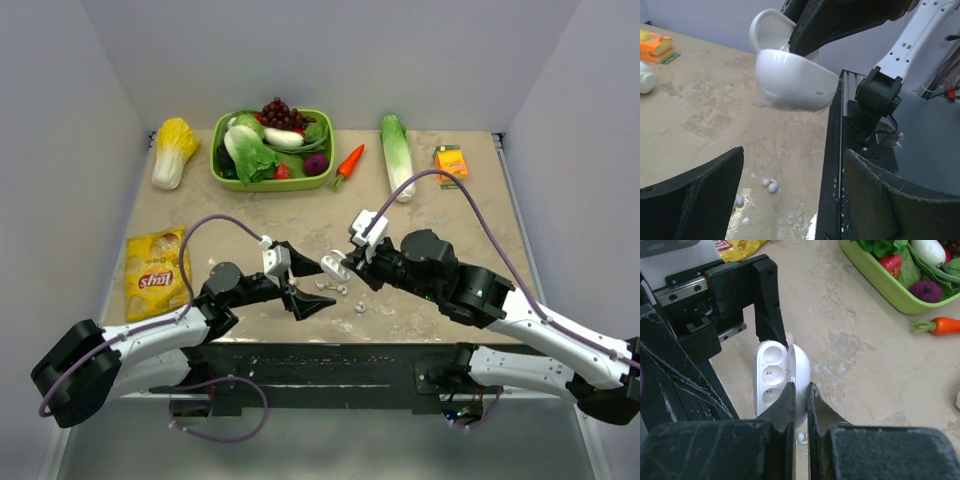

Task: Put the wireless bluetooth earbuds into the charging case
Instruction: Adjust the charging case.

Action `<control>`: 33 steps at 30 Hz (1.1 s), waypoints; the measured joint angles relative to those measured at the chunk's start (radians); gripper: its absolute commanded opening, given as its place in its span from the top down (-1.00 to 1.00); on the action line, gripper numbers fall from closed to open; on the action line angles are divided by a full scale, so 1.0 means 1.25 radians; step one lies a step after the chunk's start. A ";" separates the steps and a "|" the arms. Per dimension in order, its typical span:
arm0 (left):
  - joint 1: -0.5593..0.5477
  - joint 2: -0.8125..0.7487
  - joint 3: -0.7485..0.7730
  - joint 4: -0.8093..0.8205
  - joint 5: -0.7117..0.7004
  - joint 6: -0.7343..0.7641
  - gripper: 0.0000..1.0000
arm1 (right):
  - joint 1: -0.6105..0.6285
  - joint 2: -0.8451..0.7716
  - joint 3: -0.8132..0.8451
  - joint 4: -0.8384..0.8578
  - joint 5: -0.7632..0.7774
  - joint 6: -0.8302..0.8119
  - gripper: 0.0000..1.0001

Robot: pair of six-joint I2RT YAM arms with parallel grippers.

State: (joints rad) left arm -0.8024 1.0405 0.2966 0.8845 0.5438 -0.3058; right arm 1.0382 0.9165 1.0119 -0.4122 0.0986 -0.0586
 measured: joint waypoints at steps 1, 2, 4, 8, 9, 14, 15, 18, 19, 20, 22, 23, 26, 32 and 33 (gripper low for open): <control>0.004 0.014 0.005 0.009 0.019 -0.012 -0.68 | 0.010 0.001 0.000 -0.005 0.011 -0.005 1.00; 0.009 0.029 0.010 0.021 0.040 -0.023 -0.68 | 0.019 0.002 0.000 -0.009 0.019 -0.009 1.00; 0.014 0.047 0.022 0.037 0.072 -0.041 -0.59 | 0.034 0.002 0.000 -0.019 0.036 -0.015 1.00; 0.019 0.065 0.045 0.069 0.112 -0.059 -0.49 | 0.056 0.014 0.000 -0.030 0.066 -0.026 1.00; 0.019 0.067 0.049 0.076 0.118 -0.061 -0.48 | 0.063 0.020 0.000 -0.032 0.078 -0.027 1.00; 0.019 0.081 0.070 0.096 0.143 -0.064 -0.47 | 0.086 0.044 0.000 -0.037 0.109 -0.032 1.00; 0.019 0.083 0.072 0.097 0.145 -0.064 -0.45 | 0.088 0.047 0.000 -0.037 0.113 -0.032 1.00; 0.021 0.092 0.074 0.099 0.150 -0.065 -0.30 | 0.089 0.048 0.000 -0.036 0.118 -0.032 1.00; 0.022 0.096 0.074 0.100 0.150 -0.064 -0.17 | 0.089 0.048 0.000 -0.036 0.118 -0.032 1.00; 0.023 0.099 0.074 0.100 0.150 -0.064 -0.15 | 0.089 0.048 0.000 -0.037 0.118 -0.032 1.00; 0.024 0.107 0.074 0.101 0.150 -0.064 0.00 | 0.090 0.049 0.000 -0.038 0.117 -0.032 1.00; 0.025 0.111 0.074 0.103 0.150 -0.064 0.04 | 0.091 0.049 0.000 -0.039 0.117 -0.032 1.00; 0.027 0.122 0.075 0.107 0.150 -0.067 0.11 | 0.091 0.052 0.000 -0.042 0.117 -0.034 1.00; 0.028 0.136 0.075 0.124 0.156 -0.083 -0.17 | 0.091 0.053 0.000 -0.048 0.117 -0.040 1.00; 0.027 0.136 0.075 0.125 0.158 -0.083 -0.18 | 0.091 0.053 0.000 -0.047 0.117 -0.040 1.00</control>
State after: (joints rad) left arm -0.7681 1.2110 0.3908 1.0412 0.7414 -0.4099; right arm 1.1519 0.9825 1.0119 -0.4706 0.2455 -0.1081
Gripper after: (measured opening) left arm 0.558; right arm 0.056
